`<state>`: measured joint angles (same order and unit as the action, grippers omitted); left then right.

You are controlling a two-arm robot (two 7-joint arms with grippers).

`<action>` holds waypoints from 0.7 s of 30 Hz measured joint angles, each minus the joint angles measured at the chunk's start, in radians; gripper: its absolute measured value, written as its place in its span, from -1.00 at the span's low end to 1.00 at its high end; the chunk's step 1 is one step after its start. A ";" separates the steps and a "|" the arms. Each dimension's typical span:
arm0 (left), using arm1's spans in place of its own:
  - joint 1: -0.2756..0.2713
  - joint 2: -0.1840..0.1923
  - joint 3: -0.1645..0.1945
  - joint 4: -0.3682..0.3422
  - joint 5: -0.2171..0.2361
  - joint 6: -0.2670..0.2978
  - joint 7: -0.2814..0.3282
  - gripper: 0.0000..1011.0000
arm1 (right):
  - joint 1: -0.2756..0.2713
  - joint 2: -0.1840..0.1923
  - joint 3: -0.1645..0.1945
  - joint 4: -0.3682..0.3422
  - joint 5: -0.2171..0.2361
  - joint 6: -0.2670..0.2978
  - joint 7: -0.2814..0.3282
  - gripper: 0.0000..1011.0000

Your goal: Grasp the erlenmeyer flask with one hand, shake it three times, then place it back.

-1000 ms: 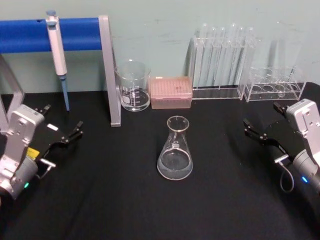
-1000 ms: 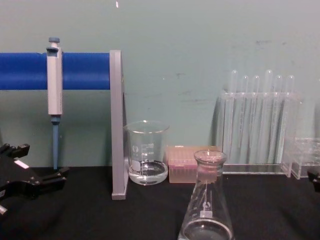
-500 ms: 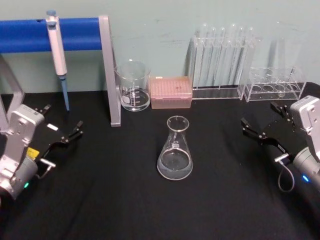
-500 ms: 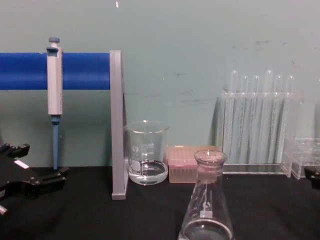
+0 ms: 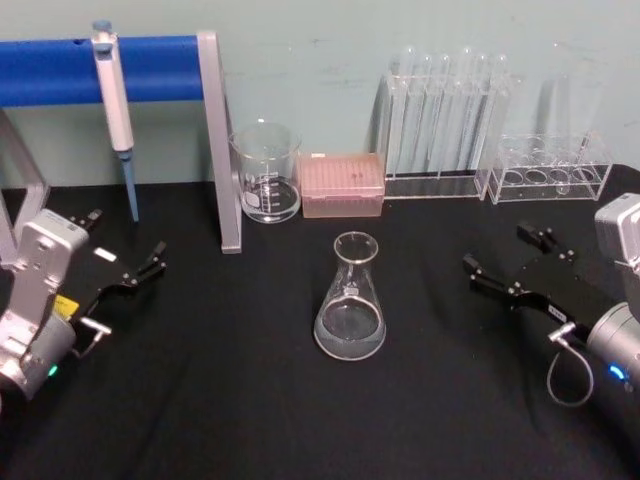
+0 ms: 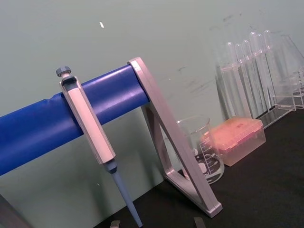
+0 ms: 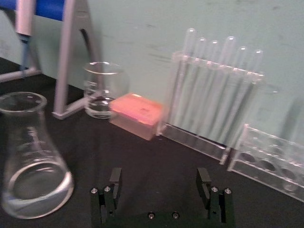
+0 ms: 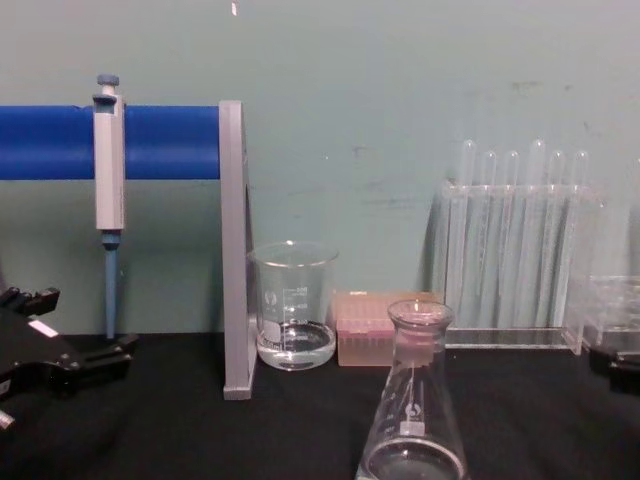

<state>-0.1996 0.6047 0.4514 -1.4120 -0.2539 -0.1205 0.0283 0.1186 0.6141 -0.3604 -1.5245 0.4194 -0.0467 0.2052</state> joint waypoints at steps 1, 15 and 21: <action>0.000 0.000 0.000 0.000 0.000 0.000 0.000 0.98 | -0.002 0.001 0.001 -0.003 0.004 0.001 0.009 0.98; 0.000 0.000 0.000 0.000 0.000 0.000 0.000 0.98 | -0.011 0.019 0.000 -0.039 0.096 0.056 0.240 0.98; 0.000 0.000 0.000 0.000 0.000 0.000 0.000 0.98 | -0.002 0.011 -0.011 -0.044 0.106 0.067 0.310 0.98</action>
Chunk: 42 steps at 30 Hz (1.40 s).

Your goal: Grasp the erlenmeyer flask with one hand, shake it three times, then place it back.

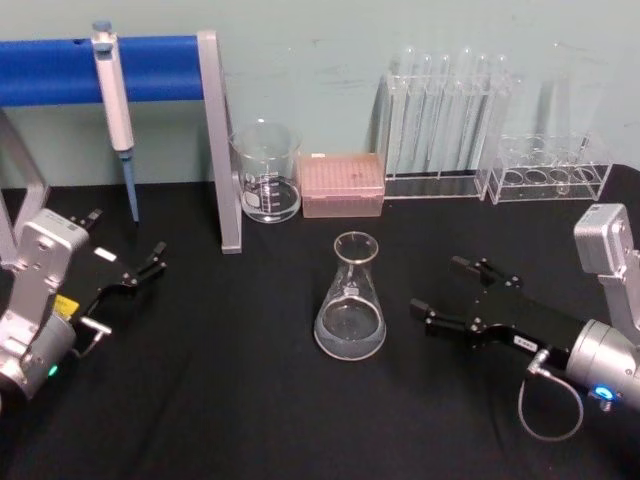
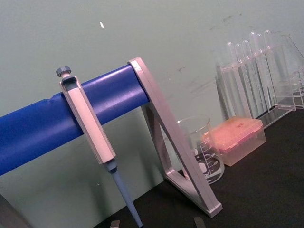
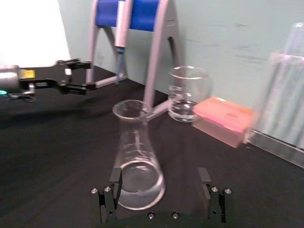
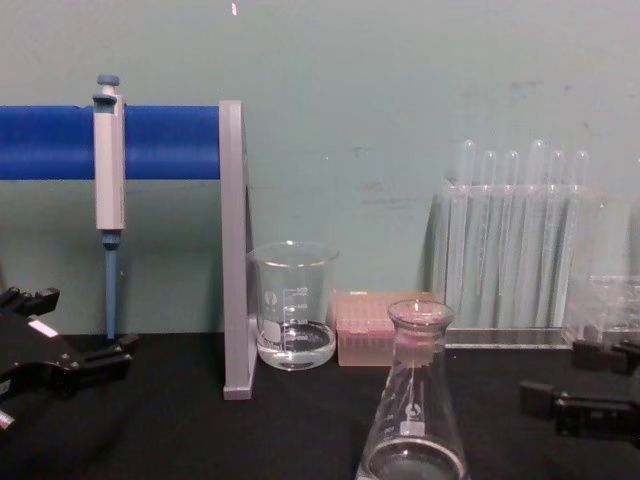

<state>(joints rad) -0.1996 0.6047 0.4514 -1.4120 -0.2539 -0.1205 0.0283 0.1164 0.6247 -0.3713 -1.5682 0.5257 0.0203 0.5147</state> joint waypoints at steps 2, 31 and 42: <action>0.000 0.000 0.000 0.000 0.000 0.000 0.000 0.98 | 0.005 -0.004 -0.007 0.000 0.002 0.002 0.021 0.98; 0.000 0.000 0.000 0.000 0.000 0.000 0.000 0.98 | 0.173 -0.138 -0.116 0.155 -0.047 -0.031 0.087 0.98; 0.000 0.000 0.000 0.000 0.000 0.000 0.000 0.98 | 0.225 -0.187 -0.137 0.231 -0.078 -0.041 0.079 0.98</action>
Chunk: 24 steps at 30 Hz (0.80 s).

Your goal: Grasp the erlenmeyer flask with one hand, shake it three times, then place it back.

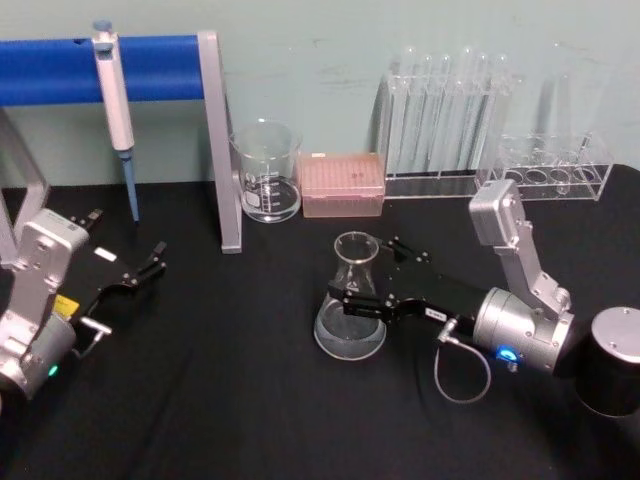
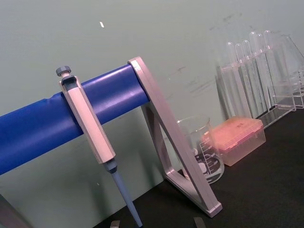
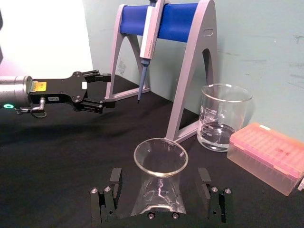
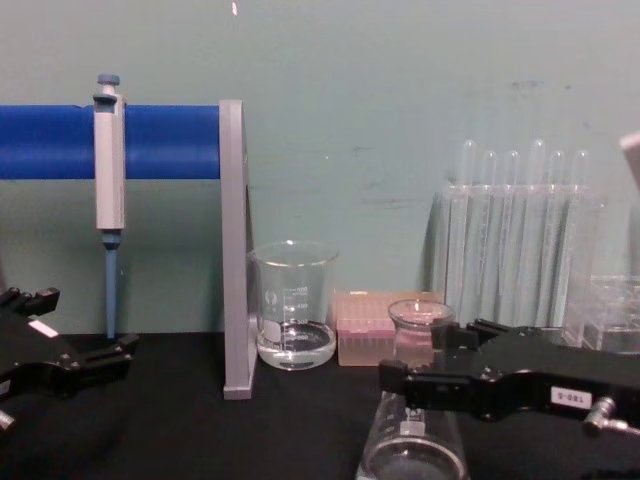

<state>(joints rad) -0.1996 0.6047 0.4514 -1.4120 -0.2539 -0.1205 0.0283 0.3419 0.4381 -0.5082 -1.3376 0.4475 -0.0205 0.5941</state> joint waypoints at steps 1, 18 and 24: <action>0.000 0.000 0.000 0.000 0.000 0.000 0.000 0.98 | 0.005 -0.005 -0.002 0.008 -0.003 -0.001 -0.001 0.98; 0.000 0.000 0.000 0.000 0.000 0.000 0.000 0.98 | 0.035 -0.046 -0.014 0.060 -0.029 -0.009 -0.005 0.98; 0.000 0.000 0.000 0.000 0.000 0.000 0.000 0.98 | 0.036 -0.050 -0.012 0.063 -0.038 -0.010 -0.013 0.98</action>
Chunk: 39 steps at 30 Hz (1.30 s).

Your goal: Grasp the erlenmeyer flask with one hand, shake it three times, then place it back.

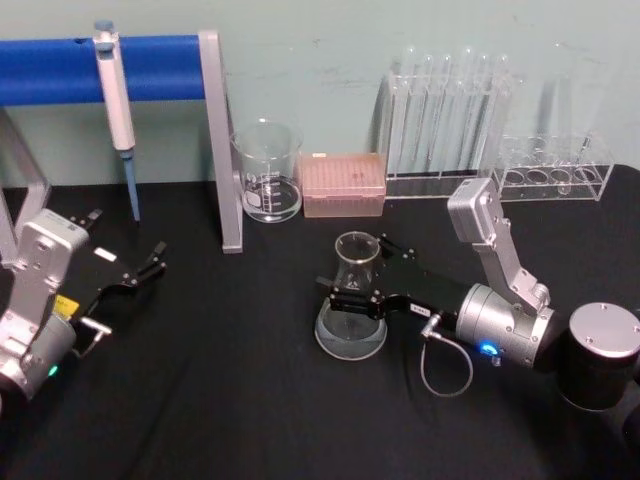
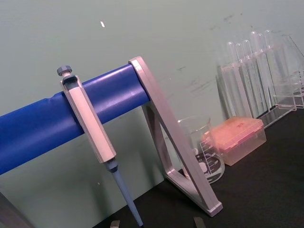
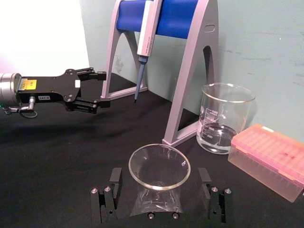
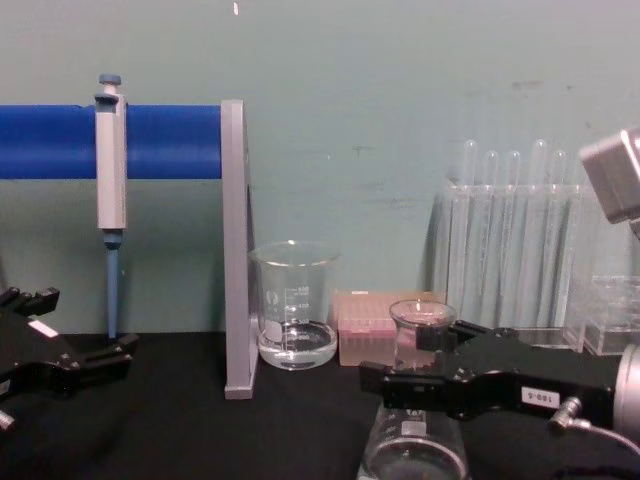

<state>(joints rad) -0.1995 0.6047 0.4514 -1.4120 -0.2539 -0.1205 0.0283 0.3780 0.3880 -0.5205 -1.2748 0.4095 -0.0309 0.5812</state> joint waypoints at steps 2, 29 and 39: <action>0.000 0.000 0.000 0.000 0.000 0.000 0.000 0.98 | 0.000 0.000 0.000 0.000 -0.001 0.000 -0.001 0.98; 0.000 0.000 0.000 0.000 0.000 0.000 0.000 0.98 | -0.001 0.001 0.002 -0.002 0.003 0.000 0.001 0.21; 0.000 0.000 0.000 0.000 0.000 0.000 0.000 0.98 | -0.001 0.001 0.002 -0.002 0.004 0.001 0.001 -0.11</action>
<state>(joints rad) -0.1996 0.6047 0.4514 -1.4120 -0.2539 -0.1205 0.0283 0.3772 0.3891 -0.5189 -1.2764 0.4137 -0.0301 0.5820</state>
